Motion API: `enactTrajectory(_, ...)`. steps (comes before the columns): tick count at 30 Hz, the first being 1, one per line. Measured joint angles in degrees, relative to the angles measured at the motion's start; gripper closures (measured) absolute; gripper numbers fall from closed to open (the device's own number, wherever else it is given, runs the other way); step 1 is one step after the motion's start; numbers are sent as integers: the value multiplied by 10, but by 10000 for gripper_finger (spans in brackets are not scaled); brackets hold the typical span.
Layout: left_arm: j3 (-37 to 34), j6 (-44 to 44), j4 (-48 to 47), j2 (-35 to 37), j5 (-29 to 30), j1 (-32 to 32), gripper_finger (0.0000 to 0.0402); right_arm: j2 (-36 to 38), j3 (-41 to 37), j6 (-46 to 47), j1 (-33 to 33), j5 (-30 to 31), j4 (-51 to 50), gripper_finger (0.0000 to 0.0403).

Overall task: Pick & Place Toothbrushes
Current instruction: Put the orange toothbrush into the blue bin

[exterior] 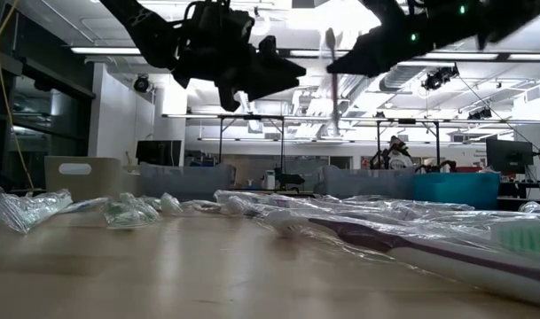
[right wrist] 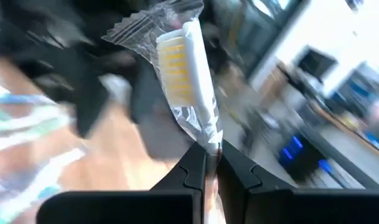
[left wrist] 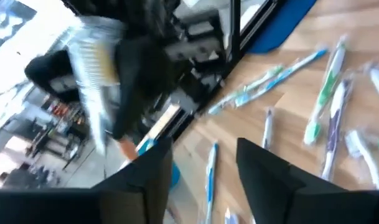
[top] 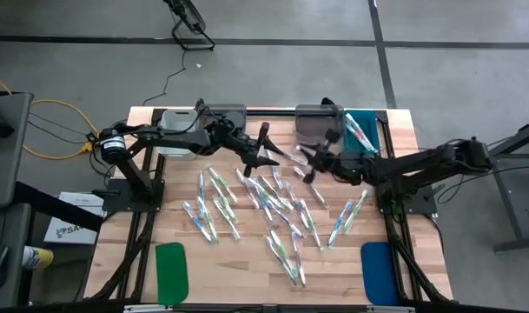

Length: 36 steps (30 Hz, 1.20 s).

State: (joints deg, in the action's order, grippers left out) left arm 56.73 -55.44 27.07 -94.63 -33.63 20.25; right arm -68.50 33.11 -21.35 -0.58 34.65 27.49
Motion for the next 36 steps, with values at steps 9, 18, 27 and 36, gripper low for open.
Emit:
enactTrajectory(9, 0, -22, -115, 40, 83, -1, 239, 35, 198, 225, -74, 85, -524, 389)
enactTrajectory(18, 0, -41, -266, 125, 149, -1, 294, 35, 272, 314, -279, -68, -717, 389)
enactTrajectory(27, 0, -43, -331, 148, 157, -2, 367, -13, 272, 272, -451, -138, -741, 389)
enactTrajectory(36, -4, -47, -347, 148, 167, -15, 400, -98, 306, 262, -501, -153, -803, 389)
